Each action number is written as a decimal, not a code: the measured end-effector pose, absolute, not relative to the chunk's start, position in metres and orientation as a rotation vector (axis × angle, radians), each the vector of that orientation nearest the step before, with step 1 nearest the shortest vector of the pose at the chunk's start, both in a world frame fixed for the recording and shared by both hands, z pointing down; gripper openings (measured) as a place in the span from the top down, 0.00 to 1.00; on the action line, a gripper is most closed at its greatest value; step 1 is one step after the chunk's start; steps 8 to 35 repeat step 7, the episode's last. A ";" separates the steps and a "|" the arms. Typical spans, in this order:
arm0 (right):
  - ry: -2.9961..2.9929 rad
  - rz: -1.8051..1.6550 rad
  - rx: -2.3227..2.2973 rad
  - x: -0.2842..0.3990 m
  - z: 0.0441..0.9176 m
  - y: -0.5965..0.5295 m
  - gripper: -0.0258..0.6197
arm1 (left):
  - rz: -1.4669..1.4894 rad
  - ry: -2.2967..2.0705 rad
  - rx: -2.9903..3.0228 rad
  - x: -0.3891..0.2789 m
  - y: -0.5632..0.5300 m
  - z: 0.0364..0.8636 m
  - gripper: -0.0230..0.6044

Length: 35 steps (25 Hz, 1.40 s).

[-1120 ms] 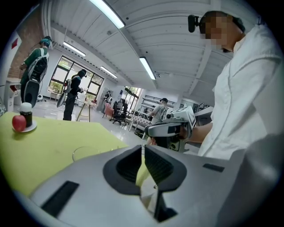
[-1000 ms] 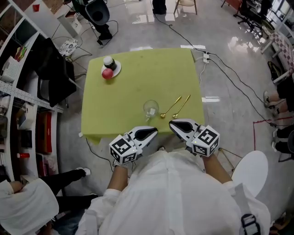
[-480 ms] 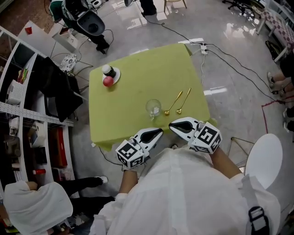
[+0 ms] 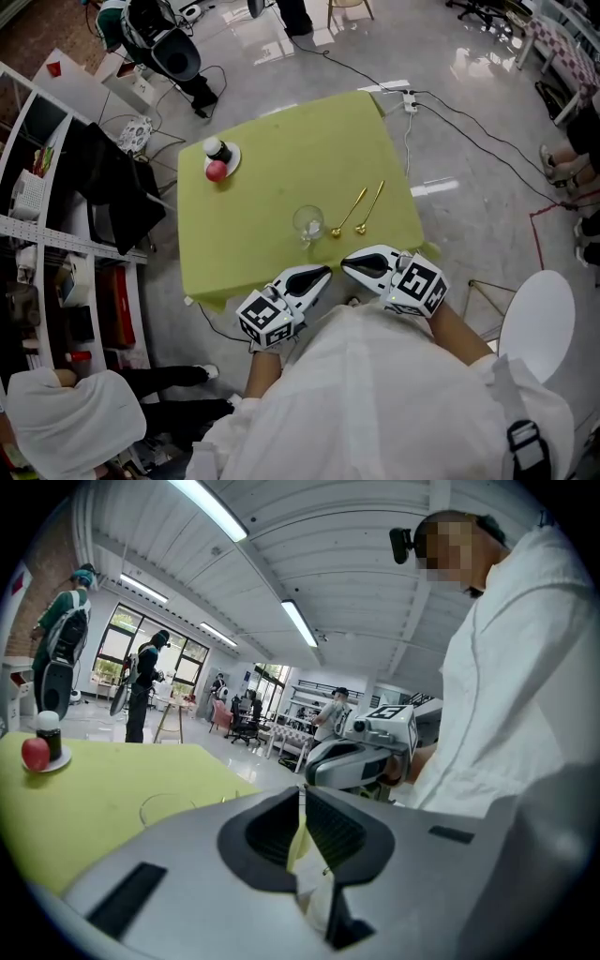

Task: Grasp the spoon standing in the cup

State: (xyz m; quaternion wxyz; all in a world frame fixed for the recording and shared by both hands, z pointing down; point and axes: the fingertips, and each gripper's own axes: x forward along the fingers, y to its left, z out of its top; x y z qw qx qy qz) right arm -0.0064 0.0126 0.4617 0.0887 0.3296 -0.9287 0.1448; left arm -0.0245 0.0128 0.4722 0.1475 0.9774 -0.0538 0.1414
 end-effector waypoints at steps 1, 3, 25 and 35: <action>-2.762 0.428 0.975 -0.008 0.462 0.012 0.96 | 0.407 -0.157 2.812 -0.025 0.012 0.472 0.92; -2.762 0.425 0.966 -0.008 0.461 0.011 0.96 | 0.408 -0.161 2.812 -0.024 0.012 0.472 0.92; -2.773 0.416 0.961 -0.006 0.459 0.008 0.96 | 0.408 -0.171 2.814 -0.023 0.010 0.472 0.92; -2.773 0.416 0.961 -0.006 0.459 0.008 0.96 | 0.408 -0.171 2.814 -0.023 0.010 0.472 0.92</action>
